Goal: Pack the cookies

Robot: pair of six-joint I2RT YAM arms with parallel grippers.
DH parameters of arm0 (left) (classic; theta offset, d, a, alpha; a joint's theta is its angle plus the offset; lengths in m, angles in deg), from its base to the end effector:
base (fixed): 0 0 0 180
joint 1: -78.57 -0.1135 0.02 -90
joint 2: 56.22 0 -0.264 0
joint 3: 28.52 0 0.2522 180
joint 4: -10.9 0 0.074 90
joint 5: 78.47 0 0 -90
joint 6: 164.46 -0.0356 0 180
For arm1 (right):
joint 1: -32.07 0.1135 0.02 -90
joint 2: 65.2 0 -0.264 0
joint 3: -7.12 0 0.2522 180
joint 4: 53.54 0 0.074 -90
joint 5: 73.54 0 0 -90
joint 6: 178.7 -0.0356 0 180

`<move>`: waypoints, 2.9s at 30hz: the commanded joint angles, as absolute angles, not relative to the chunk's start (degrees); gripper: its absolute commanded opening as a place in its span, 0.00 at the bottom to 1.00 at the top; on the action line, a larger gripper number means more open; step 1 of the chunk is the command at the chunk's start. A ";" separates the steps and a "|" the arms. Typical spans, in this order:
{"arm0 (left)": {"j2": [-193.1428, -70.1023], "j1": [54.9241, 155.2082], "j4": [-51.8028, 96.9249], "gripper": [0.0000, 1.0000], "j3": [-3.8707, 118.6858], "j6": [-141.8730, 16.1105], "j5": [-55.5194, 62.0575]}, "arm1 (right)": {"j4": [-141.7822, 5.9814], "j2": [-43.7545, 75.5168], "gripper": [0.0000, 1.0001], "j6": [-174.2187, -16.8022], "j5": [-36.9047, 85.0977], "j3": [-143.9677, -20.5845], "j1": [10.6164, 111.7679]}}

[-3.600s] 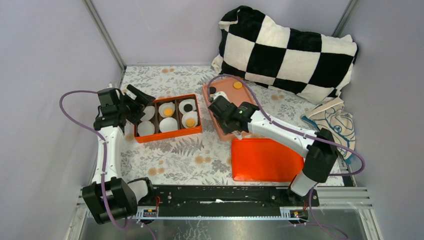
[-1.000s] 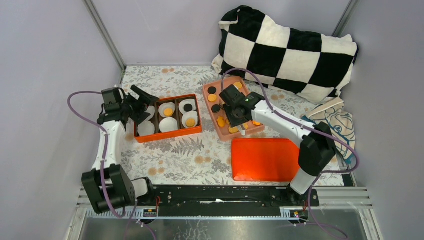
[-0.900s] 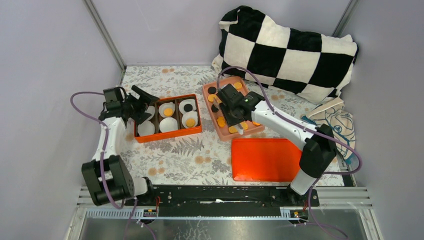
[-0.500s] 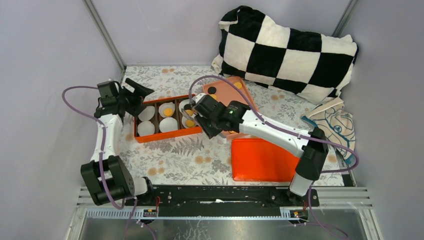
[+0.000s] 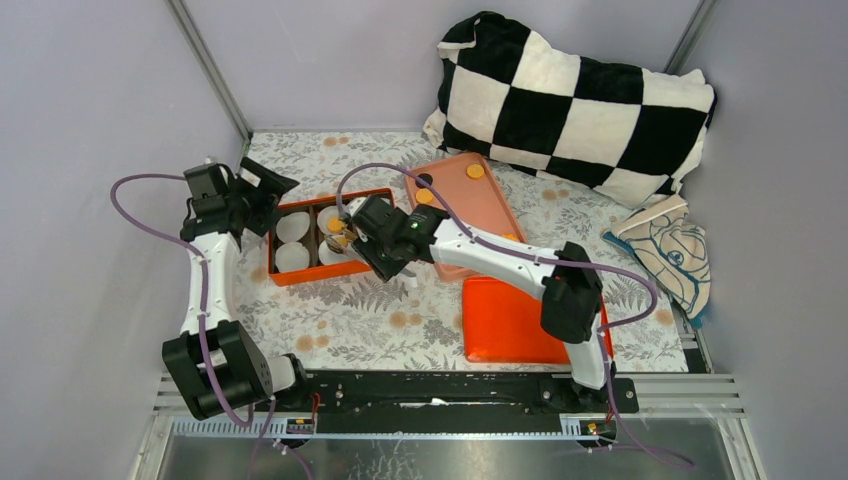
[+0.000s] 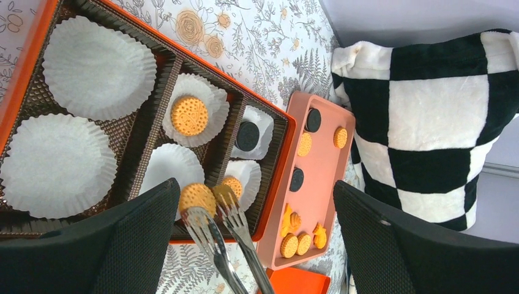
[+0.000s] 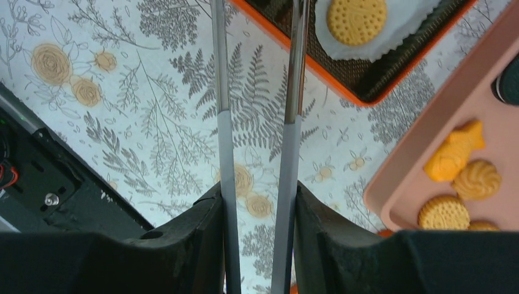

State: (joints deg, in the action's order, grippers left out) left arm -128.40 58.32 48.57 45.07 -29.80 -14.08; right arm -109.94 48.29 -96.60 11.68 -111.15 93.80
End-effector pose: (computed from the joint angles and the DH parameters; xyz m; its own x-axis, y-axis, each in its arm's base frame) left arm 0.2651 0.0814 0.3083 -0.4051 -0.8251 -0.3938 -0.3795 0.5437 -0.7486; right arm 0.2132 0.3901 0.2908 -0.4850 -0.6127 -0.6240 -0.7940 0.6075 0.0206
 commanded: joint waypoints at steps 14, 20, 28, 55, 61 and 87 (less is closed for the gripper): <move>-127.73 57.29 49.26 0.99 46.21 -32.58 -14.19 | -99.74 48.96 0.47 -96.22 12.11 -104.79 94.38; -127.67 57.20 49.25 0.99 46.01 -32.71 -14.33 | -98.68 48.09 0.47 -96.93 13.12 -102.13 94.34; -127.71 57.20 49.25 0.99 45.75 -32.80 -14.49 | -97.06 48.28 0.43 -98.24 12.90 -98.98 94.38; -125.95 57.30 48.61 0.99 46.15 -32.19 -14.07 | -110.26 28.79 0.00 -100.44 -19.24 -91.62 89.09; -125.60 57.35 48.51 0.99 45.80 -32.18 -14.54 | -107.60 28.28 0.10 -101.91 -13.99 -83.51 86.65; -125.79 57.30 46.64 0.99 43.38 -31.22 -17.43 | -104.62 36.80 0.51 -99.77 -2.98 -85.56 81.90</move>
State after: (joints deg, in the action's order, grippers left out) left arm -125.69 57.81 48.67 44.24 -31.52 -15.78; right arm -106.77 35.29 -100.90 -5.39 -81.12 83.57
